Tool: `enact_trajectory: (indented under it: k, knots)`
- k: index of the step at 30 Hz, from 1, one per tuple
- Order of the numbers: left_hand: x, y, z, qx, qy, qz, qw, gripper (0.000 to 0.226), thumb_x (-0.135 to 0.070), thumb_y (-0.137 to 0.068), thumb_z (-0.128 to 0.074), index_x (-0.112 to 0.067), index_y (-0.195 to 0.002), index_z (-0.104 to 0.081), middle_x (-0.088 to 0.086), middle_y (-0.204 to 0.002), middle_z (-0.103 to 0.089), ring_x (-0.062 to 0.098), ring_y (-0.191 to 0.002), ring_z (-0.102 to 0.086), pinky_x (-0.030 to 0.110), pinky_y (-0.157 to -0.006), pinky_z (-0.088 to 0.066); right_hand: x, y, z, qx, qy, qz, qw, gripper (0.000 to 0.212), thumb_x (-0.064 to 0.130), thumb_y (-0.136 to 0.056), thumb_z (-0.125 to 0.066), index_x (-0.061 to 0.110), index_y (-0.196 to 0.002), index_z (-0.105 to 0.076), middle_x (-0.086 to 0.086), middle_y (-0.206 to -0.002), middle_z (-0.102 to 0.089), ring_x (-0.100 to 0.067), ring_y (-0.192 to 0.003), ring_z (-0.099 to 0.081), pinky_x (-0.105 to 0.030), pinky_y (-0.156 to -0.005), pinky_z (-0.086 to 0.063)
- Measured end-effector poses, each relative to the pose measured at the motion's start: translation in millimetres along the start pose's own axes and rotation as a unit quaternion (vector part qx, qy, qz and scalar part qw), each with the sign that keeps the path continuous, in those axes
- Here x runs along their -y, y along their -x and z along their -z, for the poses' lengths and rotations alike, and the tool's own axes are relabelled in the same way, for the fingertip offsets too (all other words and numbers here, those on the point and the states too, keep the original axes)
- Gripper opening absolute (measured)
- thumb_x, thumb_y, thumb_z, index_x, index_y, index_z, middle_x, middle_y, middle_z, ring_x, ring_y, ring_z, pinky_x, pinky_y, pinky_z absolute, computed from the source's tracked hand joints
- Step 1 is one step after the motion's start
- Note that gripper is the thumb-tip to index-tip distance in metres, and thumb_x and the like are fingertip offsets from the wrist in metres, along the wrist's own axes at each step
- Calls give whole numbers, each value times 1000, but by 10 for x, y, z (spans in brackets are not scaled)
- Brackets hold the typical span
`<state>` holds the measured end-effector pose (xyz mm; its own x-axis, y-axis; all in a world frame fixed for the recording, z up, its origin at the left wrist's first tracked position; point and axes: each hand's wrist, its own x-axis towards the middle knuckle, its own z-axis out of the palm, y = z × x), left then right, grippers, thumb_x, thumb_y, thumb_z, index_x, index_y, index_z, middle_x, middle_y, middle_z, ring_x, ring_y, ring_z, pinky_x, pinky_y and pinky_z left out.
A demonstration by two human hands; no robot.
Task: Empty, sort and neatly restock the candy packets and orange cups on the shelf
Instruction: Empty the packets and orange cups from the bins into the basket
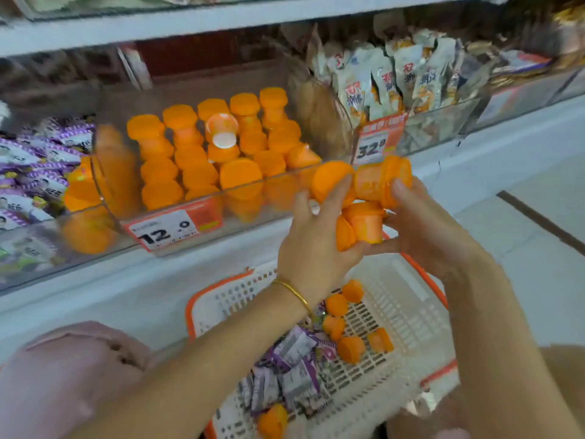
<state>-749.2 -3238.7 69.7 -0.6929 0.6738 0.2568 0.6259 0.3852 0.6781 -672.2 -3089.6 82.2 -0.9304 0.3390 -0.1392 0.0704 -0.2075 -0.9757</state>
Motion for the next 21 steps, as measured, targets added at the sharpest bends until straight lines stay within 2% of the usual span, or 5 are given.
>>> enact_trajectory:
  k: [7,12,16,19,21]
  knots:
    - [921,615,-1601,234,61,227,943,92,-44,-74,-76,-40,-145,-18,10,-145,-22,29,-135,-28,33,-107,-31,-1939,35,485,-122,-51,-288,949,57,52,-73,-68,30,-124,-53,-4,-123,-61,-26,-107,-62,-52,-67,-57]
    - [1349,755,-2196,309,64,322,893,86,-48,-78,-68,-38,-147,-18,14,-152,-21,36,-138,-21,45,-107,-31,-2654,-47,652,-158,-55,-330,929,75,63,-52,-80,31,-114,-54,-6,-122,-60,-32,-106,-62,-66,-67,-52]
    - [1638,678,-2347,334,93,327,879,100,-60,-58,-76,-33,-142,-30,15,-136,-46,35,-126,-44,48,-100,-43,-2631,-185,679,-231,-43,-361,902,66,56,-84,-62,22,-136,-39,-6,-141,-40,-35,-120,-49,-54,-73,-56]
    - [1338,530,-1837,334,116,299,887,75,-14,-81,-70,-14,-145,-30,-2,-129,-49,12,-117,-49,27,-98,-41,-2478,-294,667,-295,45,-352,887,62,42,-95,-53,16,-146,-29,-12,-149,-31,-38,-129,-39,-57,-89,-50]
    - [1247,406,-1536,301,104,246,915,68,-3,-85,-63,-16,-145,-32,-6,-140,-38,11,-129,-37,24,-106,-30,-2235,-344,564,-288,74,-315,901,55,33,-97,-52,12,-144,-33,-15,-145,-35,-35,-123,-44,-52,-83,-54]
